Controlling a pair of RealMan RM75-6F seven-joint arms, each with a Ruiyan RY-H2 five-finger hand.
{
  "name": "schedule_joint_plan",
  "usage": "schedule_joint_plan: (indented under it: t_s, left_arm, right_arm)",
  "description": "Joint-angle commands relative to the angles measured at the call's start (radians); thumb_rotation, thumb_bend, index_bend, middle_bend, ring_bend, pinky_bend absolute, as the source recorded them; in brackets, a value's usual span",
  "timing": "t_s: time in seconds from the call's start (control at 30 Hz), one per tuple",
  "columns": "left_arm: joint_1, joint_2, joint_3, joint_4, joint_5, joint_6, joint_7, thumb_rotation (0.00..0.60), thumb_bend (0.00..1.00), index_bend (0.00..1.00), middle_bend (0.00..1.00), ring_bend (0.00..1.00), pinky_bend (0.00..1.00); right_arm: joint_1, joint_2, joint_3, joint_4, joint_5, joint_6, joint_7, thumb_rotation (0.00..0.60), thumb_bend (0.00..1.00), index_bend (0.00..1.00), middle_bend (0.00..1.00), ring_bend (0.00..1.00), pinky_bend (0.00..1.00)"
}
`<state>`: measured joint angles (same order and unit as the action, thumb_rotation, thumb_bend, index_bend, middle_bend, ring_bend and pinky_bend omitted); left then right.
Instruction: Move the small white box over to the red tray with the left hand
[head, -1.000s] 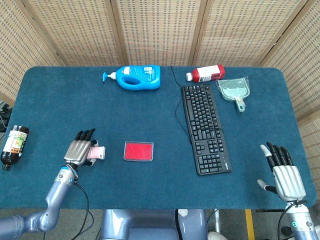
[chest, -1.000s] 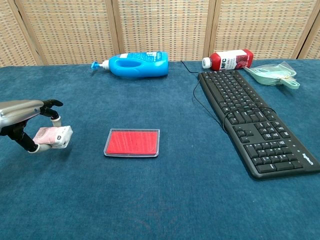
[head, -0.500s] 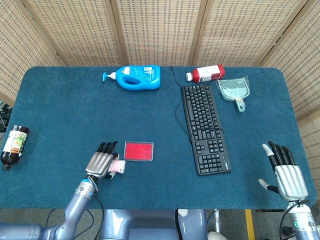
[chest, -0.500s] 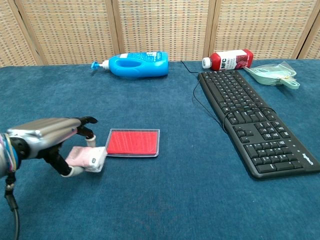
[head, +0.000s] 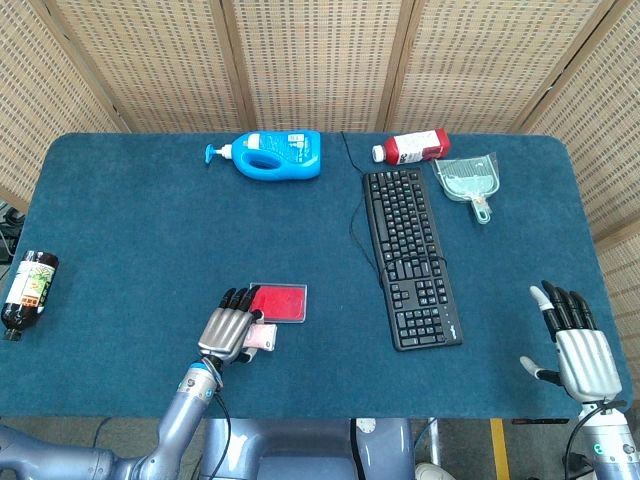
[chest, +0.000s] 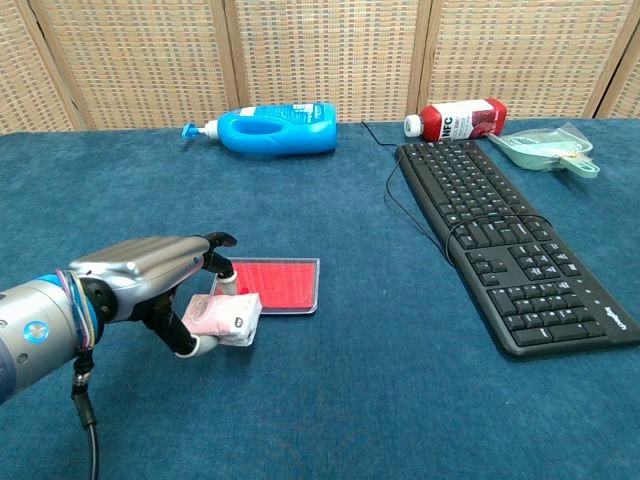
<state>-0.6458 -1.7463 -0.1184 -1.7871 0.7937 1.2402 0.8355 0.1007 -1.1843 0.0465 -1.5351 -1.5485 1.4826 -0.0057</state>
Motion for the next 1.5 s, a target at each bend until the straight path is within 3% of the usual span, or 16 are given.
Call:
schedule_joint_plan:
  t_s: [0.03,0.5,0.77,1.23,1.5]
  left_arm:
    - [-0.007,-0.023,-0.008,0.009,-0.021,0.014,0.015,0.600,0.35,0.51,0.00,0.00,0.00]
    - [-0.027,-0.060,-0.021,0.040,-0.054,0.026,0.026,0.600,0.33,0.46,0.00,0.00,0.00]
    - [-0.034,-0.068,-0.007,0.052,-0.056,0.015,0.026,0.600,0.30,0.33,0.00,0.00,0.00]
    - [-0.030,-0.050,0.010,0.044,-0.012,0.007,-0.010,0.600,0.29,0.24,0.00,0.00,0.00]
    - [0.004,0.005,0.036,-0.044,0.099,0.045,-0.080,0.600,0.29,0.23,0.00,0.00,0.00]
  right_arm:
    - [0.000,0.001,0.000,0.000,0.000,-0.001,0.002,0.600,0.00,0.01,0.00,0.00,0.00]
    - [-0.002,0.003,0.001,0.000,-0.004,0.006,0.009,0.600,0.00,0.01,0.00,0.00,0.00]
    - [-0.002,0.005,0.003,0.000,-0.002,0.007,0.012,0.600,0.00,0.01,0.00,0.00,0.00]
    - [-0.003,0.001,0.003,0.003,-0.004,0.009,0.009,0.600,0.00,0.01,0.00,0.00,0.00]
    - [-0.003,0.002,0.002,0.003,-0.005,0.010,0.009,0.600,0.00,0.01,0.00,0.00,0.00]
